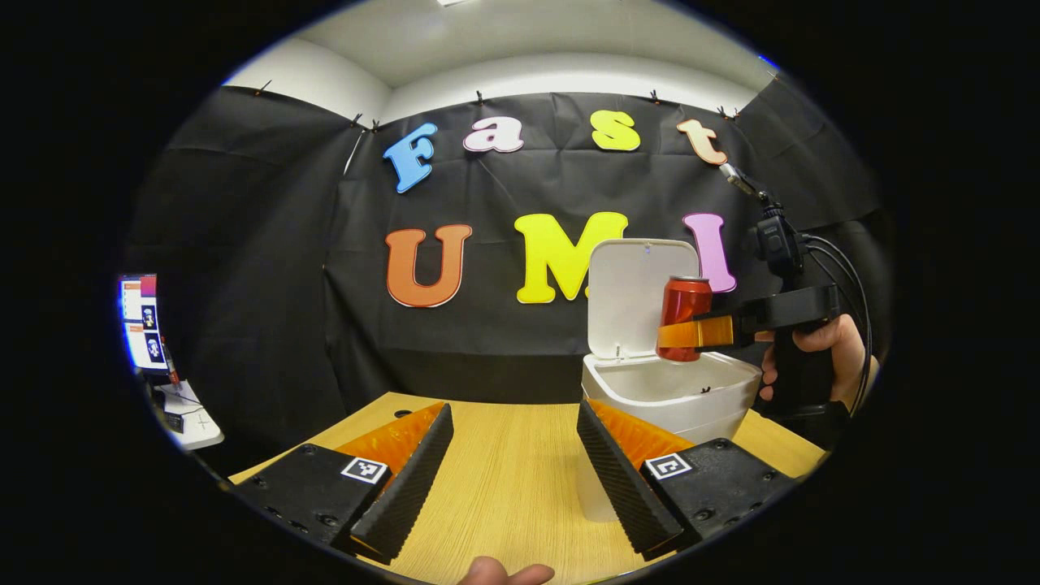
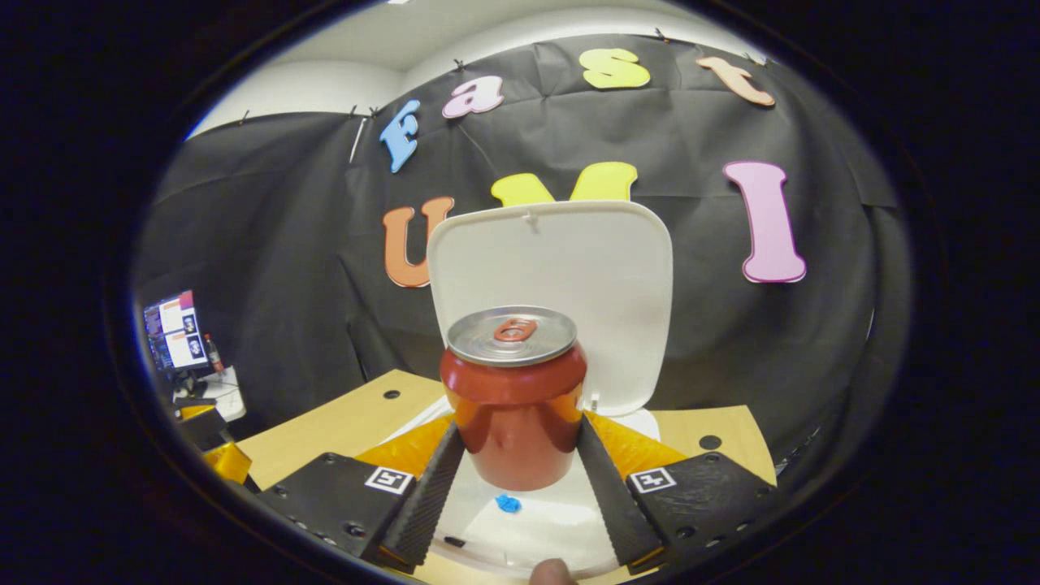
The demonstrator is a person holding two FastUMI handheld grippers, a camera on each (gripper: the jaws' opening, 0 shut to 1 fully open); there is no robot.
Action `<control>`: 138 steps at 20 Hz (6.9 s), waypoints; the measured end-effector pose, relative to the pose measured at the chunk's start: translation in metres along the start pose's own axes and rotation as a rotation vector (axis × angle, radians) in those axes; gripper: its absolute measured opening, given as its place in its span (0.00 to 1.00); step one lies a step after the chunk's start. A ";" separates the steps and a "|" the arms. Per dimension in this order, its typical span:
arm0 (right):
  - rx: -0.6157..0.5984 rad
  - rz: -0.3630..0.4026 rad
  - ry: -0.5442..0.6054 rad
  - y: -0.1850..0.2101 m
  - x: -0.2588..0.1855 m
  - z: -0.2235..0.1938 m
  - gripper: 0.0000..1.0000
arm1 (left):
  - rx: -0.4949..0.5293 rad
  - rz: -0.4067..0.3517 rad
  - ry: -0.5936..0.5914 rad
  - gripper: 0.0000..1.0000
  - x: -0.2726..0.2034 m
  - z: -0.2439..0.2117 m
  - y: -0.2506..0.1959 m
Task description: Press the lid of the desktop garbage bin to open it, pick up the crumpled paper on the desktop and throw it into the bin, then pick up the pop can on the desktop and drop it into the bin, and finally close the garbage bin lid.
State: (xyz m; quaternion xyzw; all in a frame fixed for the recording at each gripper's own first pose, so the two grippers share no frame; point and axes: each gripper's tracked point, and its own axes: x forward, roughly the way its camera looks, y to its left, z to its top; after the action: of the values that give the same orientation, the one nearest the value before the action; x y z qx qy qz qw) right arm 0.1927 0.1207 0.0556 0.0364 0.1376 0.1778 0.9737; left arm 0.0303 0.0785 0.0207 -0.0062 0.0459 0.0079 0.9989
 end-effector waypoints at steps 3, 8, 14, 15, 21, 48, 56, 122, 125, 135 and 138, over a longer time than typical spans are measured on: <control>-0.012 -0.003 0.004 0.004 -0.001 -0.001 0.82 | -0.005 -0.003 0.002 0.99 0.001 0.000 0.001; -0.024 -0.007 -0.010 0.006 -0.006 0.003 0.83 | -0.014 -0.004 0.000 0.99 0.001 -0.001 0.002; -0.042 -0.016 -0.047 0.011 -0.017 0.013 0.83 | -0.017 -0.004 0.008 0.99 0.000 -0.005 0.004; -0.047 -0.017 -0.053 0.013 -0.019 0.016 0.83 | -0.020 -0.005 0.007 0.99 0.000 -0.004 0.005; -0.078 -0.036 -0.111 0.024 -0.031 0.046 0.82 | -0.010 -0.010 0.005 0.99 0.002 -0.011 0.007; -0.024 -0.256 -0.232 -0.002 0.041 0.174 0.91 | -0.038 -0.034 -0.005 0.99 0.014 -0.028 0.034; -0.014 -0.218 -0.219 0.009 0.009 0.155 0.90 | -0.015 -0.029 -0.020 0.99 0.002 -0.024 0.023; -0.065 -0.377 -0.478 -0.062 -0.206 -0.073 0.96 | -0.011 -0.036 -0.085 0.98 -0.022 -0.020 -0.077; -0.054 -0.369 -0.471 -0.060 -0.208 -0.079 0.97 | -0.014 -0.049 -0.083 0.98 -0.022 -0.021 -0.082; -0.016 -0.356 -0.484 -0.055 -0.209 -0.079 0.97 | -0.018 -0.048 -0.088 0.98 -0.018 -0.021 -0.078; -0.021 -0.366 -0.484 -0.056 -0.210 -0.081 0.97 | -0.017 -0.051 -0.089 0.98 -0.018 -0.021 -0.077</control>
State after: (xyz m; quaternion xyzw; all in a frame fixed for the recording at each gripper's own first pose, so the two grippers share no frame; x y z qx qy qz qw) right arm -0.0004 -0.0046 0.0246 0.0423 -0.0963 -0.0129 0.9944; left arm 0.0122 0.0009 0.0024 -0.0157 0.0011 -0.0167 0.9997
